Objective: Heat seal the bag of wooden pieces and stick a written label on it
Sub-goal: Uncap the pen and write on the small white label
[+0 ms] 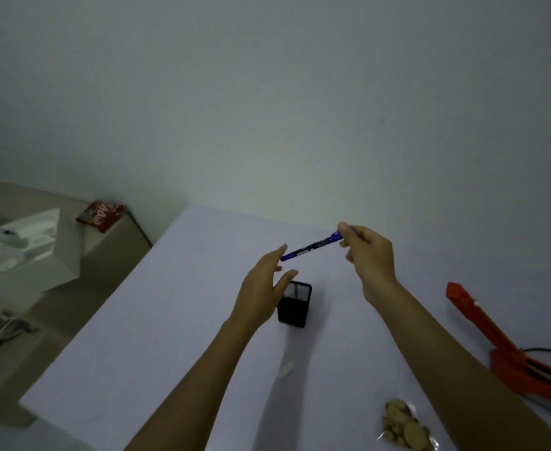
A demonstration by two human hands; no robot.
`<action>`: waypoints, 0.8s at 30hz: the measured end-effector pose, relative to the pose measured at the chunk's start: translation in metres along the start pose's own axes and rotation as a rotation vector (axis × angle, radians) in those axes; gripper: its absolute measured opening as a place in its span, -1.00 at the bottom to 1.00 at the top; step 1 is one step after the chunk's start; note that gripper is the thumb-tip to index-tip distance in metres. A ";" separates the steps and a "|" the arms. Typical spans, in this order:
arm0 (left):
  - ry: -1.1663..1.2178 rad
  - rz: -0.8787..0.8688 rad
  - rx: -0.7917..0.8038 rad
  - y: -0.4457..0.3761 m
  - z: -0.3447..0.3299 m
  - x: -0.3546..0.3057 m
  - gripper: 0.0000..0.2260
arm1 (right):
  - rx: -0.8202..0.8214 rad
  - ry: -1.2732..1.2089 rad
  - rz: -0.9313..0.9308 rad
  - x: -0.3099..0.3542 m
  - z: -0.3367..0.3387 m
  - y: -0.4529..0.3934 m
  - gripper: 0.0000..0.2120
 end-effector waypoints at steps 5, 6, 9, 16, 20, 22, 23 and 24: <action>-0.053 -0.202 -0.175 0.007 0.047 -0.065 -0.80 | -0.033 -0.295 -0.132 0.013 0.018 0.031 -0.82; -0.082 -0.246 -0.177 0.009 0.052 -0.073 -0.81 | -0.030 -0.338 -0.150 0.014 0.017 0.037 -0.81; -0.166 -0.378 -0.114 0.011 0.059 -0.096 -0.82 | 0.101 -0.381 -0.194 0.019 -0.006 0.053 -0.77; -0.334 -0.471 0.015 0.016 0.062 -0.102 -0.77 | 0.147 -0.466 -0.154 0.033 -0.068 0.073 -0.69; -0.114 -0.422 0.117 0.014 0.068 -0.090 -0.74 | 0.135 -0.488 -0.096 0.036 -0.078 0.075 -0.66; 0.082 -0.371 0.155 0.012 0.070 -0.086 -0.69 | 0.118 -0.476 -0.072 0.040 -0.078 0.076 -0.64; 0.171 -0.339 0.173 0.010 0.072 -0.082 -0.67 | 0.109 -0.461 -0.056 0.043 -0.077 0.076 -0.64; 0.231 -0.314 0.186 0.009 0.074 -0.078 -0.65 | 0.100 -0.447 -0.037 0.045 -0.076 0.077 -0.63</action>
Point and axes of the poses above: each hand's wrist, its own y-axis away from the middle knuckle, its own z-axis out of the back of the hand, x = y × z, the point moved 9 cm from there along -y, towards the middle knuckle, and after that the axes turned 5 degrees about x, right-handed, at the moved point
